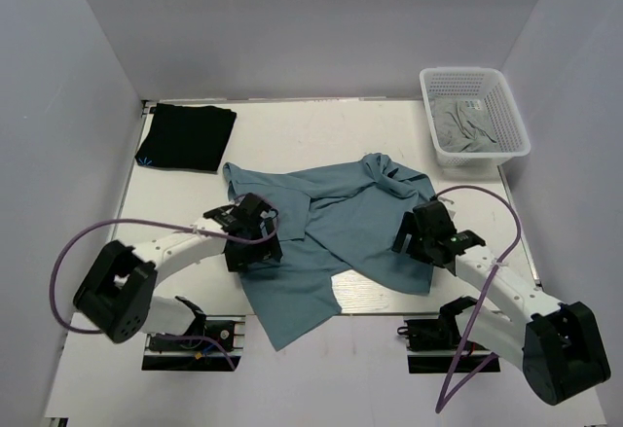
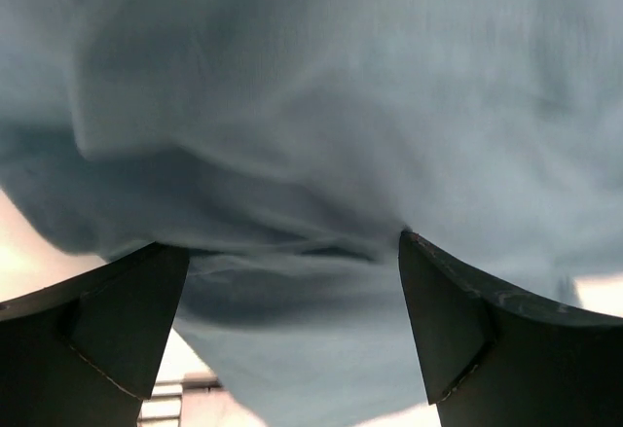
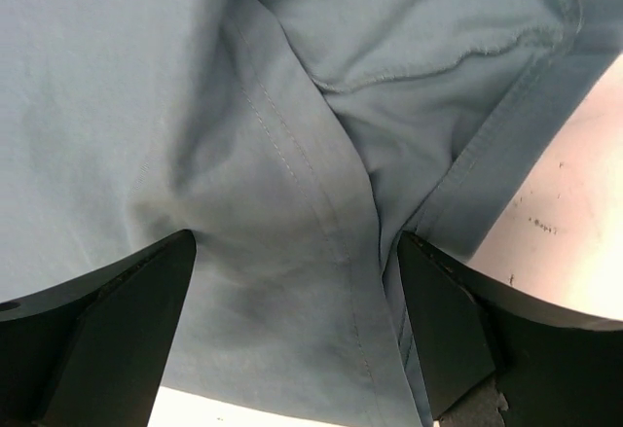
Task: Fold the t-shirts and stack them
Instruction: Flatten out the tshirt
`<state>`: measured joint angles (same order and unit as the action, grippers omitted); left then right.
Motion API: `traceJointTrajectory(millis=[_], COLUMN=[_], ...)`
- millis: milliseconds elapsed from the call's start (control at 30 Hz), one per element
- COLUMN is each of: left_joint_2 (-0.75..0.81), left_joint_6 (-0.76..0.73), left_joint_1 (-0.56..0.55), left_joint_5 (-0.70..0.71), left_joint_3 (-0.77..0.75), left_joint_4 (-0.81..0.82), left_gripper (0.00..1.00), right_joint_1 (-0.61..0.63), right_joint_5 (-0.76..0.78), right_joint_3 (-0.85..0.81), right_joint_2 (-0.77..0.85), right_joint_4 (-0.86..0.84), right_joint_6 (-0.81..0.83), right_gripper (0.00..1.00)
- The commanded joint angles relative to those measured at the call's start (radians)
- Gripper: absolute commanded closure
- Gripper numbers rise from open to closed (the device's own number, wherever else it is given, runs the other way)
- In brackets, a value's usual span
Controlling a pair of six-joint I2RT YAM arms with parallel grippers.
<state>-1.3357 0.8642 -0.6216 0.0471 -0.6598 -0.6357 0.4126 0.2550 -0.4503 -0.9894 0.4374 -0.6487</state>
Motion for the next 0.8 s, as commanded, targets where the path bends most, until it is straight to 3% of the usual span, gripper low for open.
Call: traceJointTrajectory(millis=[0,100,333,433,600,667,767], left_joint_2=[-0.176,-0.284,-0.445,-0.435,-0.285,-0.229,-0.136], left_joint_6=[0.002,0.013,-0.002,-0.013,-0.022,-0.022,-0.022], left_joint_1=[0.025,0.036,0.082,0.082,0.082,0.072,0.072], left_joint_5=[0.285,0.377,0.434,0.435,0.412,0.412,0.367], left_joint_3=[-0.027,-0.119,-0.342,-0.38,-0.353,-0.321,-0.256], left_joint_4=[0.013,-0.025,-0.071,-0.081,-0.099,-0.099,-0.084], left_gripper=[0.0,0.0,0.0,0.0,0.0,0.0,0.0], right_joint_1=[-0.003,0.002,0.012,0.02,0.049,0.057,0.063], right_joint_5=[0.026,0.014,-0.029,-0.1,-0.161,-0.158,-0.16], right_joint_3=[-0.066,-0.097,-0.105,-0.096,-0.097,-0.1,-0.103], right_joint_2=[-0.012,-0.017,-0.017,-0.055,-0.129,-0.144,-0.153], right_joint_4=[-0.049,-0.042,-0.077,-0.126,-0.175,-0.19,-0.219], right_joint_6=[0.023,0.078,0.191,0.21,0.212,0.205,0.196], right_gripper=[0.1,0.16,0.16,0.19,0.26,0.34,0.56])
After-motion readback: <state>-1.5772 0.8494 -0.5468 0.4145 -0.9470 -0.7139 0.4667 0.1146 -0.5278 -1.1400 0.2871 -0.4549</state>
